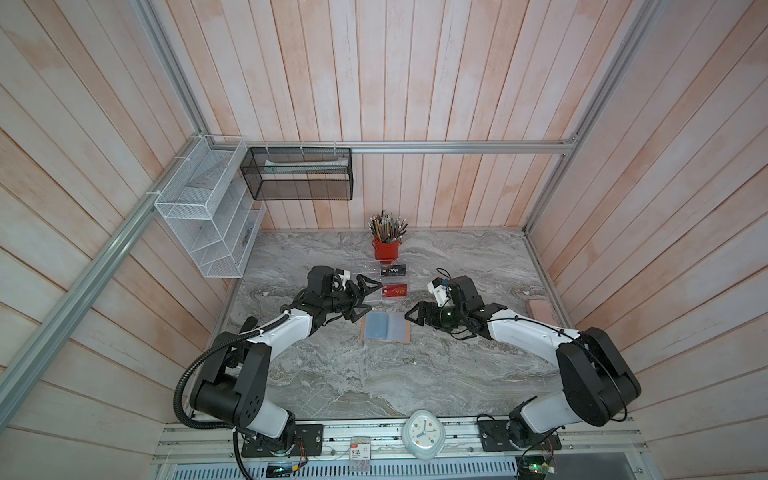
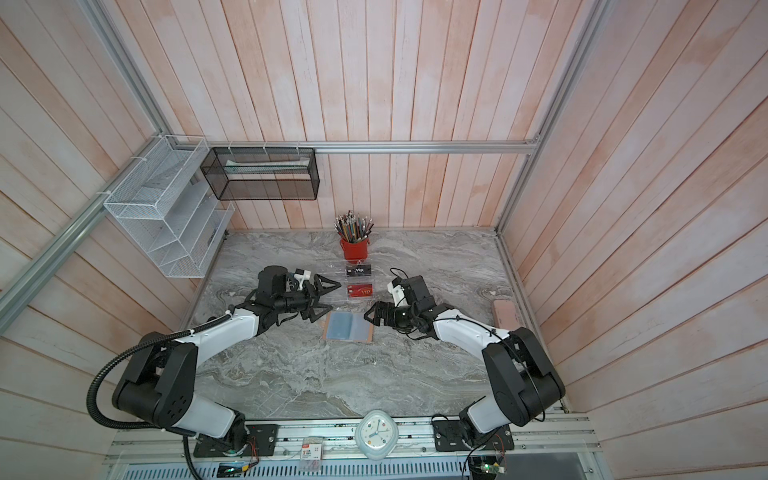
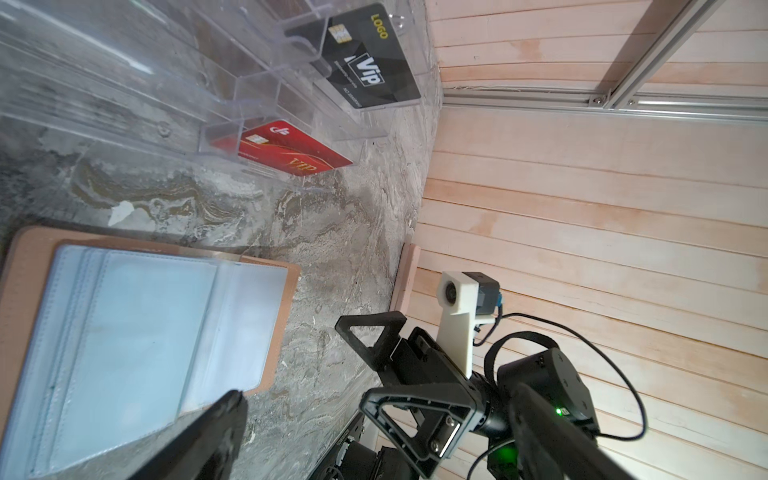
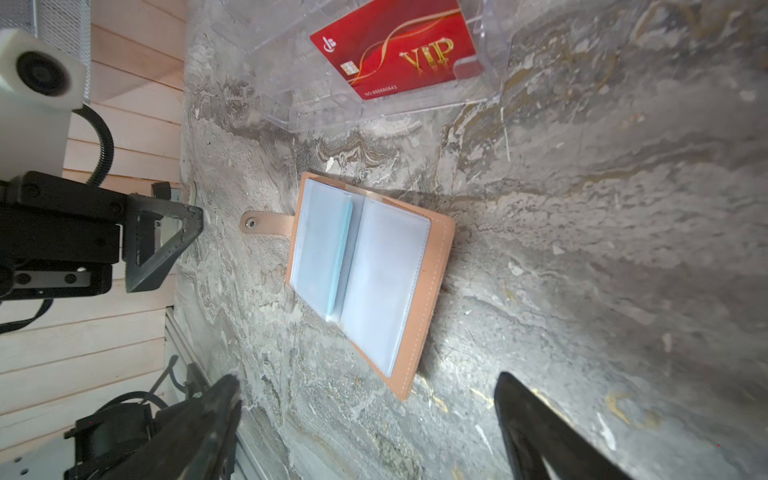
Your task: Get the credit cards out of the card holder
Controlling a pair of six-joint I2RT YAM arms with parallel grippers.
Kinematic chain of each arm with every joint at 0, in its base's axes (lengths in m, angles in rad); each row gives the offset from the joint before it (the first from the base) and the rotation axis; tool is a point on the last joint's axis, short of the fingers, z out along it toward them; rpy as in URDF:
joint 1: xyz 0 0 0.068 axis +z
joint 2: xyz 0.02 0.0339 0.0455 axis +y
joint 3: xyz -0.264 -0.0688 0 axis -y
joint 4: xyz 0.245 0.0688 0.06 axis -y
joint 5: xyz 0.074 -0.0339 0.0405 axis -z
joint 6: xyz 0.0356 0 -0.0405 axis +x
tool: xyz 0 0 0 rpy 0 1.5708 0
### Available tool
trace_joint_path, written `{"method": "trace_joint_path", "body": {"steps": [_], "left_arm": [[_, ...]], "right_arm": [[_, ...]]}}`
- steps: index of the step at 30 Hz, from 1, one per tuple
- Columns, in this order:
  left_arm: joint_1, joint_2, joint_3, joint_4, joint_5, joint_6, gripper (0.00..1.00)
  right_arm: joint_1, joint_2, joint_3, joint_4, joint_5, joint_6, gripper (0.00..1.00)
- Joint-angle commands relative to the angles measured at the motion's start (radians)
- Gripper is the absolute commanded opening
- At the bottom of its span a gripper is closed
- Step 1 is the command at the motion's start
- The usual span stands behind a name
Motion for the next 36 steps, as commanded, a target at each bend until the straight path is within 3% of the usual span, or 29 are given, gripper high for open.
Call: {"method": "trace_joint_path", "body": {"steps": [1,15,20,26,36], "left_arm": [[-0.009,0.042,-0.011,0.073,-0.011,-0.036,1.00],[-0.015,0.145,-0.024,0.080,-0.002,-0.029,1.00],[0.014,0.146,-0.054,0.083,0.003,-0.021,1.00],[0.038,0.141,-0.060,0.033,0.009,0.021,1.00],[0.041,0.193,-0.057,0.057,0.014,0.005,1.00]], "right_arm": [[0.015,0.009,-0.014,0.091,-0.062,0.051,0.96],[0.086,0.160,0.002,0.325,-0.165,0.159,0.97],[0.114,0.216,0.026,0.354,-0.170,0.185,0.89],[0.167,0.234,0.104,0.189,-0.027,0.091,0.91],[0.234,0.253,0.223,-0.091,0.374,0.022,0.97]]}}
